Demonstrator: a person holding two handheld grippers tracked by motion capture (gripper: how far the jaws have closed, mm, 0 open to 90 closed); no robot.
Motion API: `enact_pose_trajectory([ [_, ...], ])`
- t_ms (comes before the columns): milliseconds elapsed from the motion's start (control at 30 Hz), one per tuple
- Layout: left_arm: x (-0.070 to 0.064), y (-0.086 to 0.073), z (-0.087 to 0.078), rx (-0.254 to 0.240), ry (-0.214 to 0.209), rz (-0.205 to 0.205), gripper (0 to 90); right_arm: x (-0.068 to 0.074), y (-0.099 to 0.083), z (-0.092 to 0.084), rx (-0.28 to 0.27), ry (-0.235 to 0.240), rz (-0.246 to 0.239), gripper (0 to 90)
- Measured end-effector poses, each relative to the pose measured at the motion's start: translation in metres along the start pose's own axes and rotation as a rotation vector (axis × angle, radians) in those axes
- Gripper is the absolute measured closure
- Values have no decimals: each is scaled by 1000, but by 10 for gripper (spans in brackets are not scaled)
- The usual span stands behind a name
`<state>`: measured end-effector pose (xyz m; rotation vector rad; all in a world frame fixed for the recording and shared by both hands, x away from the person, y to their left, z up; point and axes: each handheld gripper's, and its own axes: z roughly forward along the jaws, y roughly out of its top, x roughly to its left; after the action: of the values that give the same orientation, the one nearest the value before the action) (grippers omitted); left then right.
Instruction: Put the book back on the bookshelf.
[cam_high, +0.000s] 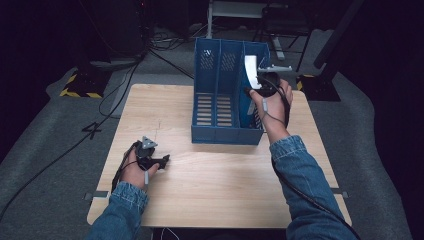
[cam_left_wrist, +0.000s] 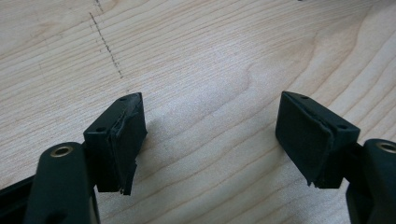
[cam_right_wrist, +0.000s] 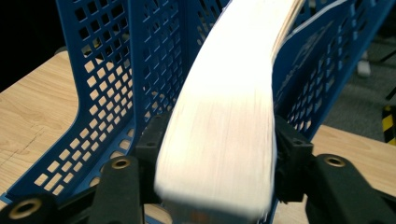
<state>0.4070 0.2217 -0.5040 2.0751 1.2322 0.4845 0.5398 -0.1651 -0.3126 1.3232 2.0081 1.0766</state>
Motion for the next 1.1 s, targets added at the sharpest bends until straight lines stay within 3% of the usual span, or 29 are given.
enact_pose_trajectory([
  [100, 0, 0, 0, 0, -1, -2, 250, -1, 13, 9, 43, -2, 38, 431],
  [167, 0, 0, 0, -1, -2, -3, 250, 1, 27, 16, 86, -40, 28, 469],
  [233, 0, 0, 0, -1, -2, -2, 250, 1, 31, 17, 104, -46, 39, 500],
  [267, 0, 0, 0, -1, -2, -4, 250, -1, 38, 18, 143, -62, 62, 577],
  [333, 0, 0, 0, -1, -4, -3, 250, -2, 39, 18, 146, -68, 71, 593],
  [467, 0, 0, 0, 0, -5, -4, 250, -9, 38, 14, 124, -64, 77, 611],
  [567, 0, 1, 1, 1, -7, -3, 248, -13, 42, 12, 64, -68, 90, 611],
  [633, 0, 1, 1, -1, -6, -3, 248, -14, 43, 12, 54, -70, 94, 612],
  [767, 0, 0, 0, -1, -7, 0, 248, -16, 47, 14, -37, -88, 132, 612],
  [900, 0, 0, 0, 0, -8, 0, 248, -11, 46, 19, -152, -120, 101, 611],
  [1033, 0, 0, 0, 1, -9, 2, 248, -12, 41, 33, -156, -113, 101, 610],
  [1100, 0, -1, -1, 2, -11, 0, 248, -15, 32, 47, -122, -108, 121, 606],
])
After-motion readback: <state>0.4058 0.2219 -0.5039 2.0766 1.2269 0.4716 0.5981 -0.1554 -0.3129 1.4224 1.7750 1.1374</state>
